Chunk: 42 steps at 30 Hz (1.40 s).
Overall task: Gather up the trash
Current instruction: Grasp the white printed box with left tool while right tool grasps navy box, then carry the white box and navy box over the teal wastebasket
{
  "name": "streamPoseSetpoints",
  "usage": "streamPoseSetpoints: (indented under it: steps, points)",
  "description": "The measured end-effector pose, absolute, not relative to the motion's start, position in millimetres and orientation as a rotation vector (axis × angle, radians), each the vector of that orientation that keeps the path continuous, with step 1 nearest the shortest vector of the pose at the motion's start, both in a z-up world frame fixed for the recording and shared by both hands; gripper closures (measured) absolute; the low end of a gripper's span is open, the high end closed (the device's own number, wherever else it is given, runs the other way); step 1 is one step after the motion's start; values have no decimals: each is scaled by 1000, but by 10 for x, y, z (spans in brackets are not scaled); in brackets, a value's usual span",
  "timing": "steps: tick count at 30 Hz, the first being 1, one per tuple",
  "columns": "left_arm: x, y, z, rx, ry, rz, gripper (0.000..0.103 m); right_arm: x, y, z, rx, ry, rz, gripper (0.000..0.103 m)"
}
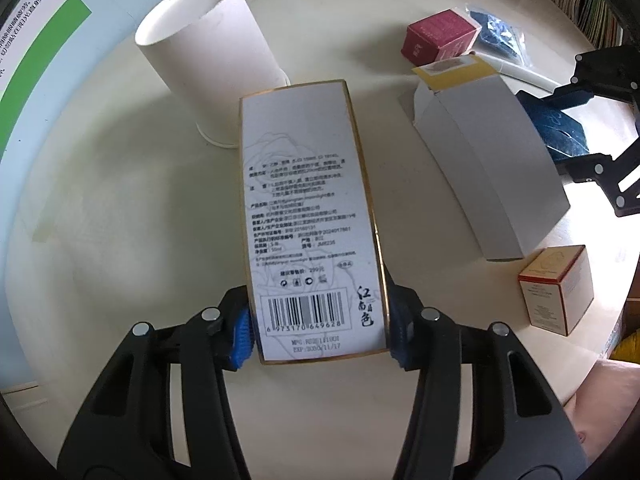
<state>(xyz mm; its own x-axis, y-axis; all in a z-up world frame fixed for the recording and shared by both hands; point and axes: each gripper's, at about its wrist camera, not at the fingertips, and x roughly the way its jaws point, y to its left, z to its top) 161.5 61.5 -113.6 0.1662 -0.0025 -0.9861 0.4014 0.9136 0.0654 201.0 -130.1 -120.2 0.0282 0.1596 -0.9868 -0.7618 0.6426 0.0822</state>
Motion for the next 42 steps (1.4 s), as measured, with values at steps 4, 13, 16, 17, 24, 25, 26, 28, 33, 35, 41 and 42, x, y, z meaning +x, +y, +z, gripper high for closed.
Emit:
streamPoseSetpoints:
  steps: [4, 13, 16, 17, 24, 25, 26, 28, 33, 35, 41, 42]
  points:
    - [1529, 550, -1018, 358, 1362, -295, 56, 2101, -1268, -1165, -536, 1356, 753, 49]
    - [1361, 502, -750, 366, 1310, -306, 57, 2070, -1586, -919, -496, 1306, 706, 48]
    - [1353, 567, -643, 388, 1290, -309, 57, 2007, -1694, -831, -494, 1293, 692, 48]
    - [1271, 674, -594, 396, 1282, -314, 57, 1989, -1707, -815, -493, 1289, 688, 49]
    - [1045, 646, -326, 474, 1209, -273, 57, 1776, -1847, -787, -471, 1260, 641, 48]
    - [998, 609, -275, 486, 1198, -280, 57, 1735, -1887, -770, -464, 1258, 633, 48]
    - [967, 576, -240, 499, 1191, -286, 57, 1698, -1926, -754, -460, 1254, 624, 48]
    - [878, 488, -144, 523, 1174, -304, 57, 1615, -2006, -780, -449, 1251, 608, 48]
    - [698, 262, -26, 559, 1154, -355, 57, 1409, -2186, -746, -422, 1248, 555, 48]
    - [617, 137, -6, 573, 1149, -379, 57, 1322, -2226, -687, -408, 1247, 533, 48]
    - [470, -325, -56, 633, 1132, -462, 57, 1071, -2483, -586, -357, 1248, 460, 48]
    - [439, -377, -49, 641, 1129, -475, 57, 1028, -2532, -564, -350, 1249, 450, 48]
